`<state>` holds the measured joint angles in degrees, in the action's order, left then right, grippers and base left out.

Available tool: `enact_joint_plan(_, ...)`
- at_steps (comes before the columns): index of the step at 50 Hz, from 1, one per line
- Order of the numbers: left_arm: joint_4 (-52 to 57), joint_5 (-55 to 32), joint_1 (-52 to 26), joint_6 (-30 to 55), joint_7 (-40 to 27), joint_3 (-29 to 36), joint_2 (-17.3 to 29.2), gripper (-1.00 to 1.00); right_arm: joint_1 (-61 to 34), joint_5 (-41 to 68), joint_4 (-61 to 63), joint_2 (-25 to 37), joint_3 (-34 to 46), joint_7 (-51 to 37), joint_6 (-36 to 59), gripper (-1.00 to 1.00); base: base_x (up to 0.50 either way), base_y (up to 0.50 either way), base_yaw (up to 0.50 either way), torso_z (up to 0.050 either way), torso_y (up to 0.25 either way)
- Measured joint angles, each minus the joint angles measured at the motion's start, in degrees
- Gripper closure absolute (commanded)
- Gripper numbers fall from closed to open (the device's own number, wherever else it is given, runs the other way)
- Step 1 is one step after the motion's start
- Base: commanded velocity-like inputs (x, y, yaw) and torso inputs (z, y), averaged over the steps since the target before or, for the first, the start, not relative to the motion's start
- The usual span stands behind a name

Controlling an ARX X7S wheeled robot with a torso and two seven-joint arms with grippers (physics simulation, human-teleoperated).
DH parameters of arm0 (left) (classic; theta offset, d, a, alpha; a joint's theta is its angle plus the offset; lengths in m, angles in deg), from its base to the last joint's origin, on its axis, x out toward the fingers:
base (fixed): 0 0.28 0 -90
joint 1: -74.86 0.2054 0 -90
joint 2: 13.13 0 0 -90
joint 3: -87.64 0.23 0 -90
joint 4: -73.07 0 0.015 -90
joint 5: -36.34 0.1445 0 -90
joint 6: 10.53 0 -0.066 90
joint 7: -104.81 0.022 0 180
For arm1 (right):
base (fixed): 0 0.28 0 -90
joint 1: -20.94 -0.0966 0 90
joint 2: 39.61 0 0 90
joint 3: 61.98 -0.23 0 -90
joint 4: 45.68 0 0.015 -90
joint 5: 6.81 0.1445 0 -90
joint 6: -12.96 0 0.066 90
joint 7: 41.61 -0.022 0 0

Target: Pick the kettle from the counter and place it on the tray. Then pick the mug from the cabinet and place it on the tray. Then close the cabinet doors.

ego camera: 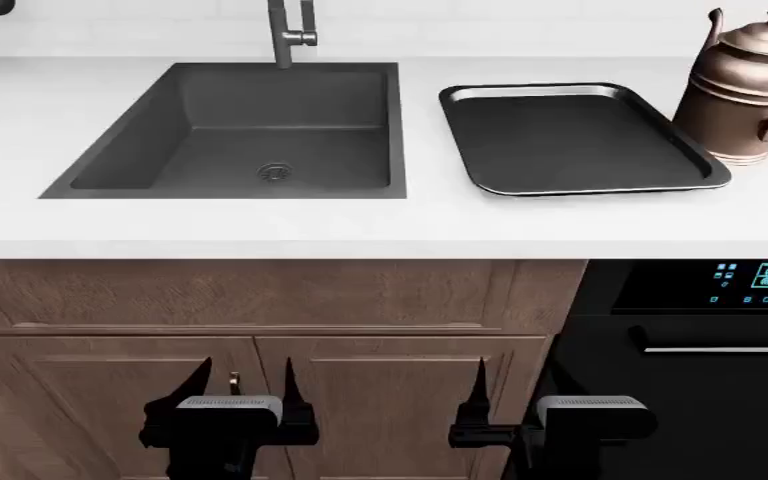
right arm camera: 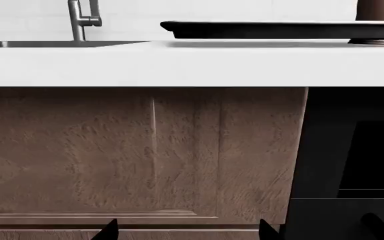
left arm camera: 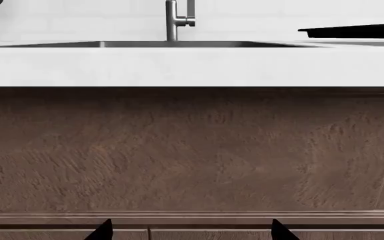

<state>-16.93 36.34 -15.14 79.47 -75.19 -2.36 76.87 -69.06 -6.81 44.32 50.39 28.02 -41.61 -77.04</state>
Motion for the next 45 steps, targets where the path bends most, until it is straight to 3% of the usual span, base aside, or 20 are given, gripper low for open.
enact_joint_plan(12, 0.12, -0.71, -0.02, -0.26, -2.18, 1.58, 1.36, -1.00, 0.11, 0.88, 0.26, 1.40, 1.71, -1.77, 0.10, -1.00, 0.00, 0.00, 0.00, 0.000, 0.000)
enact_joint_plan(36, 2.05, -3.37, -0.23, 1.66, -4.93, 4.19, 4.12, -1.00, 0.35, 3.21, 2.38, 3.85, 4.40, -4.83, 1.43, -1.00, 0.00, 0.00, 0.00, 0.050, 0.000)
enact_joint_plan(45, 13.09, -4.08, -1.81, 10.52, -6.14, 4.39, 6.12, -1.00, 1.23, 4.39, 11.86, 5.28, 4.92, -5.75, 7.57, -1.00, 0.00, 0.00, 0.00, 0.050, 0.000)
